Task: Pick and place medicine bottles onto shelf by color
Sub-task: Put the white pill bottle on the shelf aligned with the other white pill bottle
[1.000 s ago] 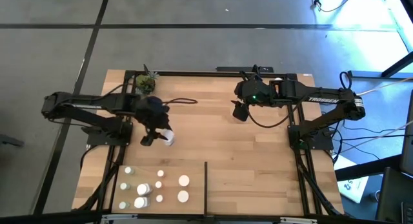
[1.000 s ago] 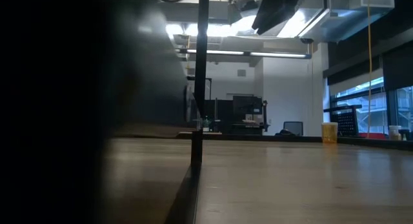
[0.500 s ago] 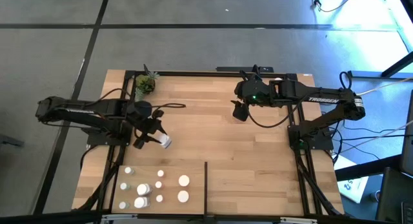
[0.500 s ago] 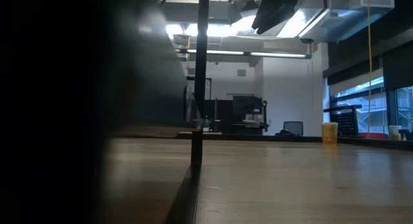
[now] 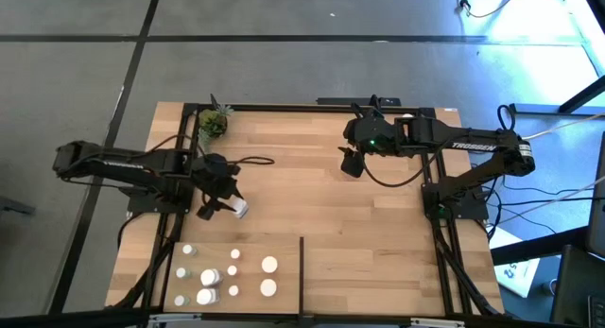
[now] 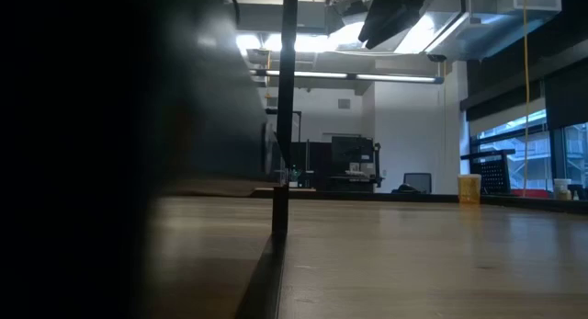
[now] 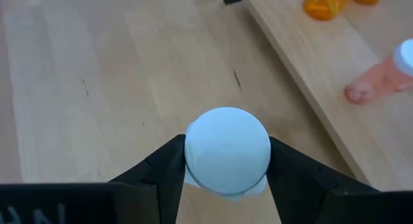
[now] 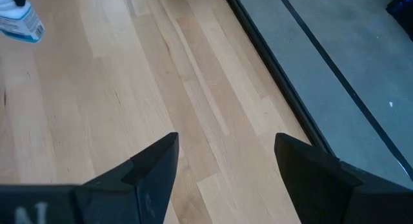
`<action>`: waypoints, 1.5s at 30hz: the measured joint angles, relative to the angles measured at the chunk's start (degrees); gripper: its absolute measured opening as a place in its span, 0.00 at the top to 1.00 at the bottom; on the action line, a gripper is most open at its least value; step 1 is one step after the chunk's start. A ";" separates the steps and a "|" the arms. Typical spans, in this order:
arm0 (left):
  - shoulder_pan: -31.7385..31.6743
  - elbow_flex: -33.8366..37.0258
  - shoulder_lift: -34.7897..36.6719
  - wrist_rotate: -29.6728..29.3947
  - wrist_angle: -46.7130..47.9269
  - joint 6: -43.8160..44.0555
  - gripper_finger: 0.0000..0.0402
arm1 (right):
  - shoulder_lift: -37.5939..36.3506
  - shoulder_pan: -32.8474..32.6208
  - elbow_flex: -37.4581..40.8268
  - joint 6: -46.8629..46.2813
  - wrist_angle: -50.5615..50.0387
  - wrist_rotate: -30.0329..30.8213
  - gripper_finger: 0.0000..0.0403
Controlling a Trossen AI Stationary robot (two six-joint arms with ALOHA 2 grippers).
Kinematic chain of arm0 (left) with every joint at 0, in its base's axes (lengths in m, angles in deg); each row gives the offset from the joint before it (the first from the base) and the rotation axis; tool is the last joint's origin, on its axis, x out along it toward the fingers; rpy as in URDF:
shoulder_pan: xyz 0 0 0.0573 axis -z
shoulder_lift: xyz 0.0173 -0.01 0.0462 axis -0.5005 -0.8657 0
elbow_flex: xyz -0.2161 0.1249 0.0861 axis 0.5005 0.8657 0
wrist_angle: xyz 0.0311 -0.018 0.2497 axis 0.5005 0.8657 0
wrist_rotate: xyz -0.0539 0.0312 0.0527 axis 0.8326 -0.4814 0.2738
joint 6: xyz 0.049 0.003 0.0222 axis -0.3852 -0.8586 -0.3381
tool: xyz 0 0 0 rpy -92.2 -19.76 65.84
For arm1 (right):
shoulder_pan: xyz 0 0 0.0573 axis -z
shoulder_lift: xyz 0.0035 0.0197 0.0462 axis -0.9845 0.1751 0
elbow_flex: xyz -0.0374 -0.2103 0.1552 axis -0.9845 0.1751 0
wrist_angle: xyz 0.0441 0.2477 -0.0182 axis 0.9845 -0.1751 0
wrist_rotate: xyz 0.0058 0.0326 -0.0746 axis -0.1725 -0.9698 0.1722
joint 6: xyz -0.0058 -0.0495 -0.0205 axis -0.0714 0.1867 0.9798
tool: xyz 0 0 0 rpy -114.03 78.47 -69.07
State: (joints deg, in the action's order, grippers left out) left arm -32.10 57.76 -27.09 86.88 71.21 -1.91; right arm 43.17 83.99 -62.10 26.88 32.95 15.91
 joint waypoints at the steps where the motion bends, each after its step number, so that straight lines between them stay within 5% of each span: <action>1: 0.00 0.15 -0.32 0.01 -0.68 -0.01 0.55 | 0.00 0.00 0.00 0.00 0.00 0.00 0.36; 16: 0.00 0.27 -10.01 1.19 -4.05 -0.43 0.55 | 0.00 0.00 0.00 0.00 0.02 0.00 0.36; 33: 0.02 0.27 -10.66 -1.31 -2.64 -0.22 0.54 | 0.00 0.00 0.00 0.00 0.02 0.00 0.36; 45: 0.02 0.27 -10.66 -1.46 -2.35 2.18 0.42 | 0.00 0.02 0.00 0.00 0.02 0.00 0.36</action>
State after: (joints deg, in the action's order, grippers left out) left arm -32.08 58.03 -37.75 85.42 68.85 0.27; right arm 43.17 84.01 -62.10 26.88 32.98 15.91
